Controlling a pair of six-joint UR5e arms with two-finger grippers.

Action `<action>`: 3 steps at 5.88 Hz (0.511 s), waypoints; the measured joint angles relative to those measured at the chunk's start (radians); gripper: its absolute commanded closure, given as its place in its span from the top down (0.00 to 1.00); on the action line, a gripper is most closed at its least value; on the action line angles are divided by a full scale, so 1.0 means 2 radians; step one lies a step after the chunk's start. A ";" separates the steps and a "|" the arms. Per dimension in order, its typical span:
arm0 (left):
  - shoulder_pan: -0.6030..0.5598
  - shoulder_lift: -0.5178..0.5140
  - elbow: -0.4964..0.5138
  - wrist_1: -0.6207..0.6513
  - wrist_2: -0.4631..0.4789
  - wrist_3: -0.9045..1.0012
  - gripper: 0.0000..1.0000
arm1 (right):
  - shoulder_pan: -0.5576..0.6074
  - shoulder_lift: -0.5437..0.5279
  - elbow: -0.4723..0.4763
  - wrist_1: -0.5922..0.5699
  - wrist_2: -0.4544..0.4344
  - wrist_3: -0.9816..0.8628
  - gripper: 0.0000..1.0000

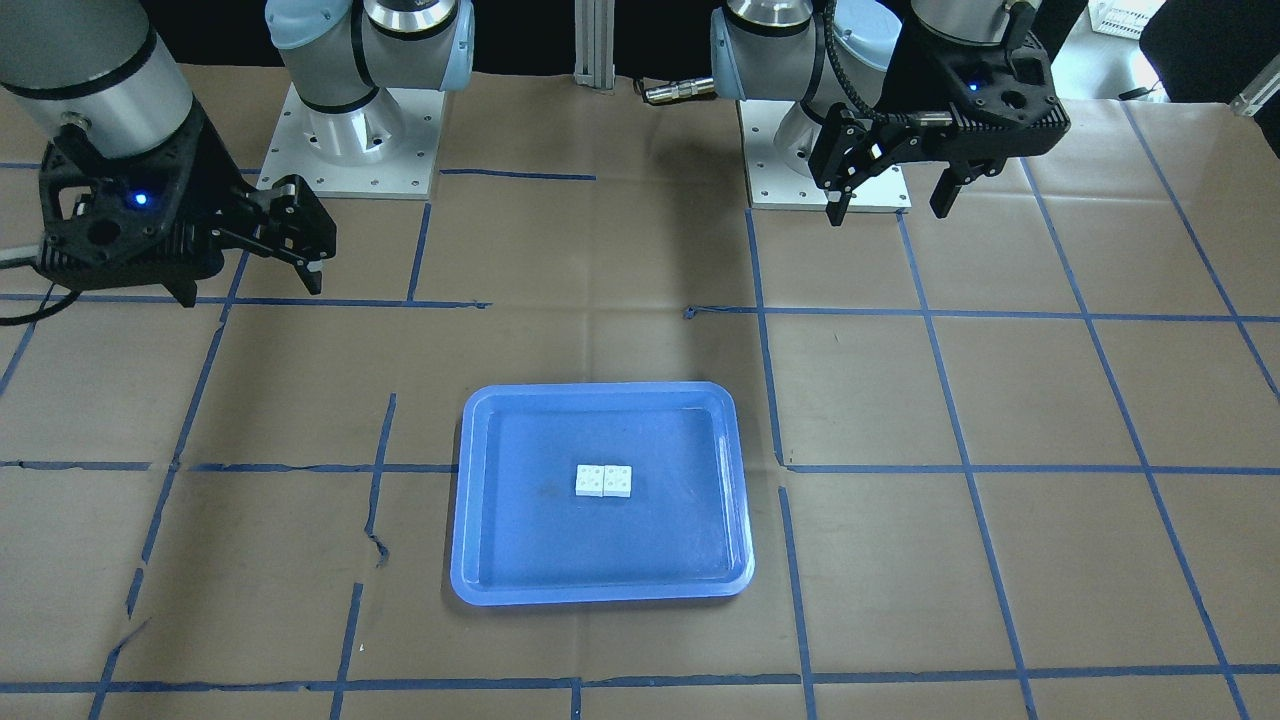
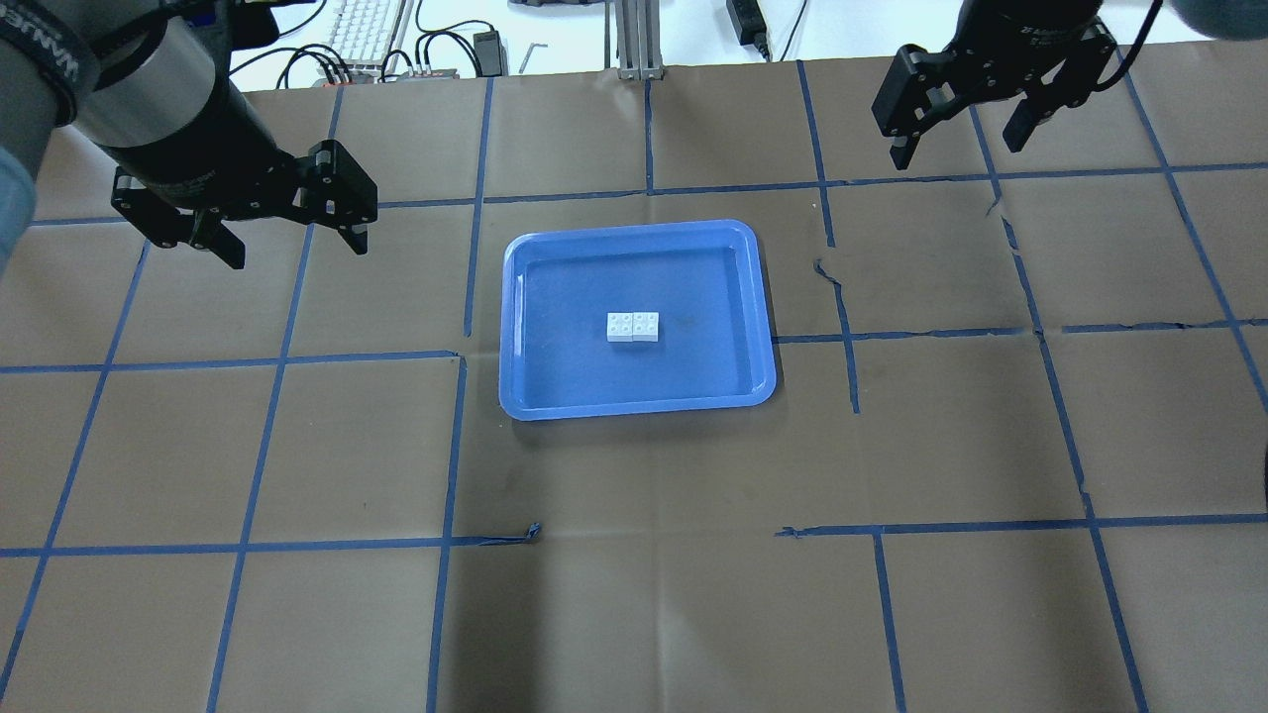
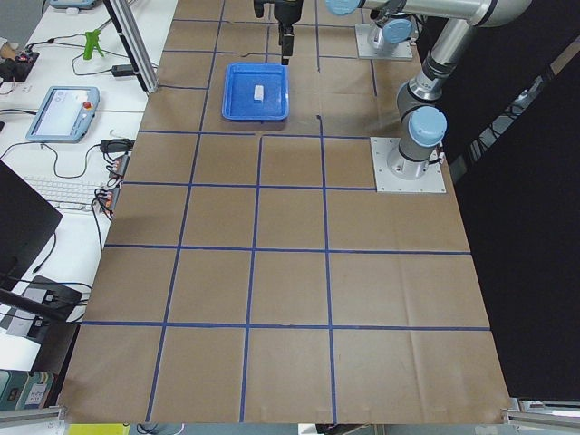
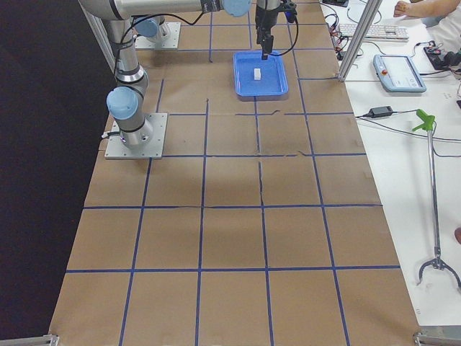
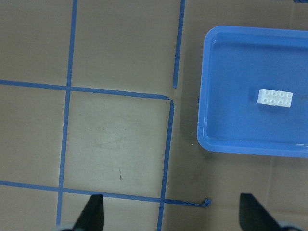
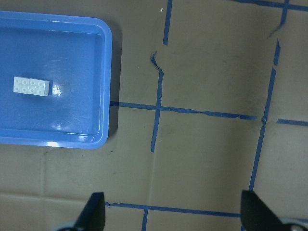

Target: Assemble white blocks and place on blue tray

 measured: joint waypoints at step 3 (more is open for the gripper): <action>0.000 0.000 0.000 0.000 0.000 0.000 0.99 | 0.008 -0.007 0.018 0.009 0.000 0.039 1.00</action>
